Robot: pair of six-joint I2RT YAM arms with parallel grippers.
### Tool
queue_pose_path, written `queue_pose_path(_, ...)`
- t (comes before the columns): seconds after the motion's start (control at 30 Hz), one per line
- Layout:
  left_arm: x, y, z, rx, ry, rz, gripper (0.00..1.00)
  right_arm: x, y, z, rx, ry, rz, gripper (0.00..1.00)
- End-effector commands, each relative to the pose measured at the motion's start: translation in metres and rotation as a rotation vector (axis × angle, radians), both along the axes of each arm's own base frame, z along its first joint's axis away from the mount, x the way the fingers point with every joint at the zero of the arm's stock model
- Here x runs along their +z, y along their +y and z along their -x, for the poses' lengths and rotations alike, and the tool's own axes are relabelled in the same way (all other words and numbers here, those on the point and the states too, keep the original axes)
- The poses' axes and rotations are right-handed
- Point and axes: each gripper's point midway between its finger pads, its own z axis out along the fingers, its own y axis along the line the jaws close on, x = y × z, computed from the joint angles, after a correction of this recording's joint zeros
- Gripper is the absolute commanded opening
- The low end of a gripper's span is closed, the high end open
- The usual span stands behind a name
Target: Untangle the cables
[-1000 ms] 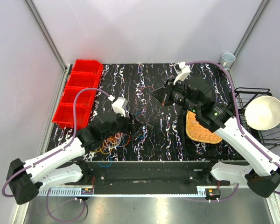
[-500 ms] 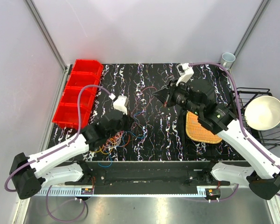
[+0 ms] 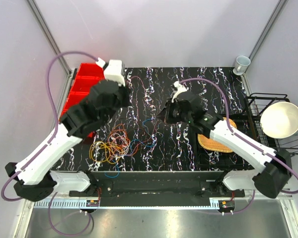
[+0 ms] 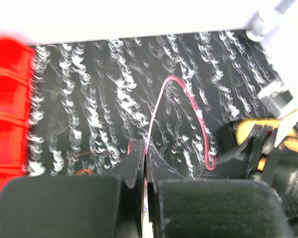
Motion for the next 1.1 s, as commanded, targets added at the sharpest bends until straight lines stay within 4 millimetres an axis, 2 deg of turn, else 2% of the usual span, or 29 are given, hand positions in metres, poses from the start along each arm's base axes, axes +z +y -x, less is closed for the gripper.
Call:
queue_pose_path(0.0,0.034,0.03,-0.018,0.112,-0.02,-0.184,0.0,0.022,0.026,0.005,0.096,-0.011,-0.112,0.28)
queue_pose_path(0.03,0.045,0.039,-0.023,0.146,-0.035,-0.203,0.0,0.021,0.027,0.006,0.102,-0.011,-0.109,0.38)
queue_pose_path(0.07,0.043,0.036,-0.033,0.164,-0.02,-0.236,0.0,0.021,0.027,0.006,0.105,-0.01,-0.109,0.52)
queue_pose_path(0.1,0.067,0.044,-0.032,0.184,-0.048,-0.211,0.0,0.021,0.026,0.006,0.1,-0.011,-0.108,0.56)
queue_pose_path(0.13,0.072,0.052,-0.038,0.213,-0.052,-0.229,0.0,0.017,0.024,0.007,0.098,-0.005,-0.101,0.59)
queue_pose_path(0.17,0.07,0.051,-0.048,0.232,-0.043,-0.252,0.0,0.019,0.022,0.007,0.091,-0.013,-0.104,0.64)
queue_pose_path(0.2,0.086,0.061,-0.047,0.263,-0.065,-0.239,0.0,0.018,0.019,0.007,0.077,-0.017,-0.1,0.74)
queue_pose_path(0.33,0.085,0.098,-0.069,0.401,-0.046,-0.264,0.0,0.005,0.008,0.013,0.051,-0.001,-0.085,0.87)
queue_pose_path(0.37,0.084,0.103,-0.071,0.408,-0.037,-0.246,0.0,0.005,0.007,0.017,0.057,0.001,-0.09,0.88)
queue_pose_path(0.4,0.081,0.099,-0.072,0.371,-0.025,-0.211,0.0,0.002,0.007,0.018,0.062,0.004,-0.092,0.88)
queue_pose_path(0.43,0.071,0.102,-0.075,0.377,0.0,-0.204,0.0,-0.001,0.008,0.02,0.071,0.007,-0.098,0.88)
queue_pose_path(0.5,0.074,0.103,-0.072,0.366,-0.023,-0.165,0.0,-0.002,0.015,0.028,0.125,0.015,-0.129,0.88)
queue_pose_path(0.53,0.065,0.102,-0.073,0.36,-0.006,-0.178,0.0,-0.002,0.02,0.028,0.138,0.017,-0.156,0.88)
queue_pose_path(0.6,0.065,0.104,-0.069,0.362,-0.015,-0.164,0.0,-0.01,0.029,0.032,0.17,0.055,-0.178,0.87)
queue_pose_path(0.63,0.054,0.104,-0.07,0.365,0.006,-0.177,0.0,-0.007,0.035,0.03,0.173,0.07,-0.209,0.85)
queue_pose_path(0.7,0.052,0.105,-0.067,0.357,-0.001,-0.159,0.0,-0.02,0.047,0.028,0.186,0.12,-0.217,0.85)
queue_pose_path(0.73,0.036,0.105,-0.068,0.357,0.026,-0.179,0.0,-0.018,0.056,0.03,0.192,0.133,-0.232,0.84)
queue_pose_path(0.8,0.033,0.108,-0.065,0.358,0.016,-0.166,0.0,-0.028,0.074,0.026,0.205,0.147,-0.243,0.84)
queue_pose_path(0.83,0.017,0.11,-0.066,0.364,0.045,-0.184,0.0,-0.022,0.087,0.028,0.222,0.142,-0.27,0.84)
queue_pose_path(0.87,0.019,0.113,-0.064,0.366,0.03,-0.166,0.0,-0.036,0.096,0.026,0.222,0.169,-0.258,0.84)
queue_pose_path(0.9,0.014,0.115,-0.063,0.366,0.036,-0.164,0.0,-0.04,0.103,0.024,0.225,0.176,-0.261,0.84)
queue_pose_path(0.93,-0.001,0.117,-0.064,0.364,0.063,-0.176,0.0,-0.049,0.115,0.02,0.22,0.206,-0.267,0.84)
queue_pose_path(1.0,-0.001,0.118,-0.062,0.349,0.046,-0.148,0.0,-0.057,0.129,0.018,0.219,0.224,-0.277,0.85)
queue_pose_path(1.03,-0.012,0.122,-0.063,0.355,0.063,-0.155,0.0,-0.068,0.138,0.013,0.207,0.249,-0.28,0.85)
queue_pose_path(1.07,-0.009,0.123,-0.061,0.352,0.045,-0.138,0.0,-0.073,0.144,0.011,0.207,0.259,-0.281,0.84)
